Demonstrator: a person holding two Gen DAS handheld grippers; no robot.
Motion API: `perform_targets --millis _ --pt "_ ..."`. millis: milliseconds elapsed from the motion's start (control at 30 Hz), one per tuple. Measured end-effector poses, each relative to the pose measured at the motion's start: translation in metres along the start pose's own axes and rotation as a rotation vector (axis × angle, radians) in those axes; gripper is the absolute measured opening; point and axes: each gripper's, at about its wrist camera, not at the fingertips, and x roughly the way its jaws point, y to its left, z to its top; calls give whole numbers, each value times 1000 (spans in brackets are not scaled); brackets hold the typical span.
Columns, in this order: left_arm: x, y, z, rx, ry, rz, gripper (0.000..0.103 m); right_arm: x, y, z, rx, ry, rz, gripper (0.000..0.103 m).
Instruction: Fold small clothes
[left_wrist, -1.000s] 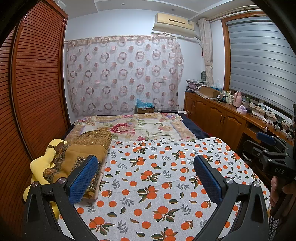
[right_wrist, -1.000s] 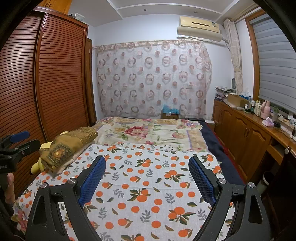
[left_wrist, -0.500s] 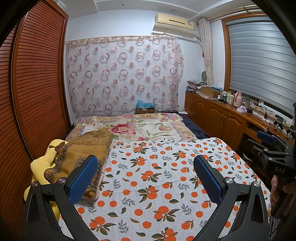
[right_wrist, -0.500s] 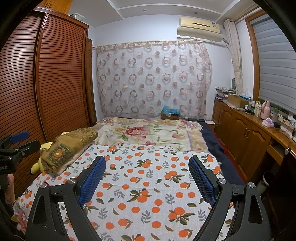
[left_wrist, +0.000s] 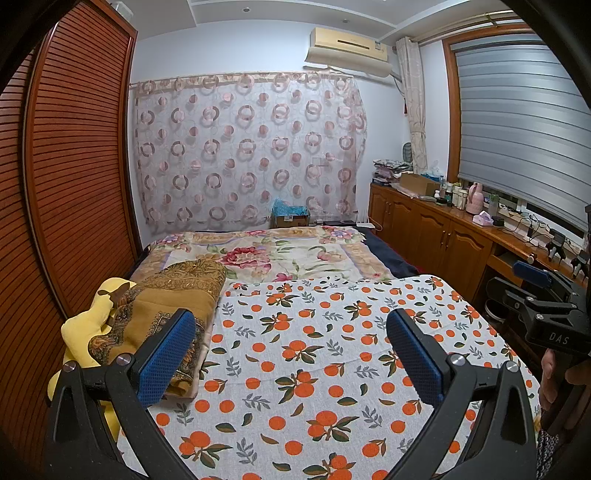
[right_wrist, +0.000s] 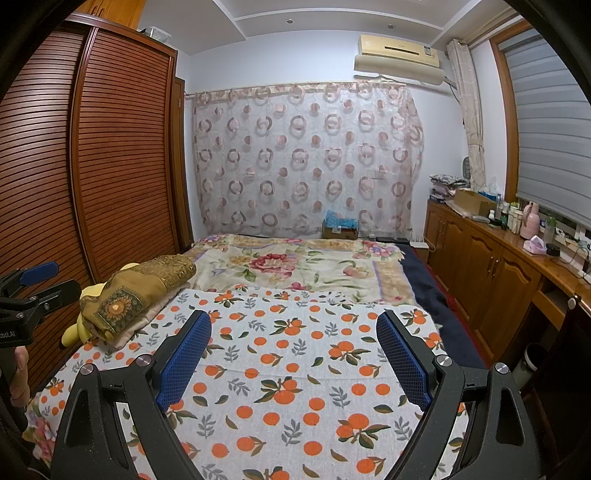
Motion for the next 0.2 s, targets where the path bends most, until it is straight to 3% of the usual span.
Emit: perform_targets --millis 200 --pt "0 -1 0 4 0 3 103 0 -1 0 0 0 0 92"
